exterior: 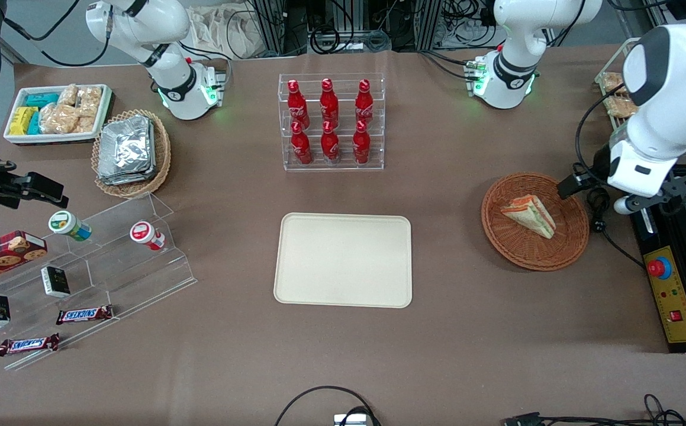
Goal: Place sandwich from basket to tray
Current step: 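Move the left gripper over the wicker basket above the sandwich, then lower the open left gripper around the wrapped sandwich in the basket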
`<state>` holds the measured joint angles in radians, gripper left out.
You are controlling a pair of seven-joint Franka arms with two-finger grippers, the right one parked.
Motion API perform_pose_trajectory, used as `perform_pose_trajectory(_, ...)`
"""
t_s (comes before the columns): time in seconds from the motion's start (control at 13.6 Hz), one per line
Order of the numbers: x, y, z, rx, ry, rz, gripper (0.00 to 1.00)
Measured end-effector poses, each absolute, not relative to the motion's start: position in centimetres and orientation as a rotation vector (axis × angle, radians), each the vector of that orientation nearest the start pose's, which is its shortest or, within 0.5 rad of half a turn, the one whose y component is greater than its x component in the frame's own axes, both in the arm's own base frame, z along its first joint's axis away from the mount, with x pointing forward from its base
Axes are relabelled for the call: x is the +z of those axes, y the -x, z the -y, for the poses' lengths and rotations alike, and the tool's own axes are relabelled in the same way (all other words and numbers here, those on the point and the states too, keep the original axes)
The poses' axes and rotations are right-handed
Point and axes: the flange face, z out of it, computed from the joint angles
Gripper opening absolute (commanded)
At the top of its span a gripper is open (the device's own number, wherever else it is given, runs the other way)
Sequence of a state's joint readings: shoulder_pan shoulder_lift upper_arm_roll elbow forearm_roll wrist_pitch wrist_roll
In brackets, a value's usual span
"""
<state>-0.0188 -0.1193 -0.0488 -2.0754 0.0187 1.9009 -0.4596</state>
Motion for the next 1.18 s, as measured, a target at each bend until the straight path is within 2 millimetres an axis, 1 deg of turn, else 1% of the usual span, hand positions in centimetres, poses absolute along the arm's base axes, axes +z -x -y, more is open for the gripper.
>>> perform_pose_trajectory(0.15, 45.5, -50.1, 3.3, 0.069, 3.022, 0.702, 1.00)
perform_pose_trajectory(0.44, 41.9, -49.1, 3.1, 0.053, 2.984, 0.856, 1.00)
perform_pose_trajectory(0.59, 39.5, -48.4, 2.4, 0.041, 2.964, 0.935, 1.00)
perform_pose_trajectory(0.88, 35.0, -46.4, 1.0, 0.001, 2.943, 1.037, 1.00)
perform_pose_trajectory(1.03, 33.1, -45.8, 1.0, -0.011, 2.916, 1.122, 1.00)
perform_pose_trajectory(1.18, 31.6, -45.7, 1.3, -0.014, 2.898, 1.176, 1.00)
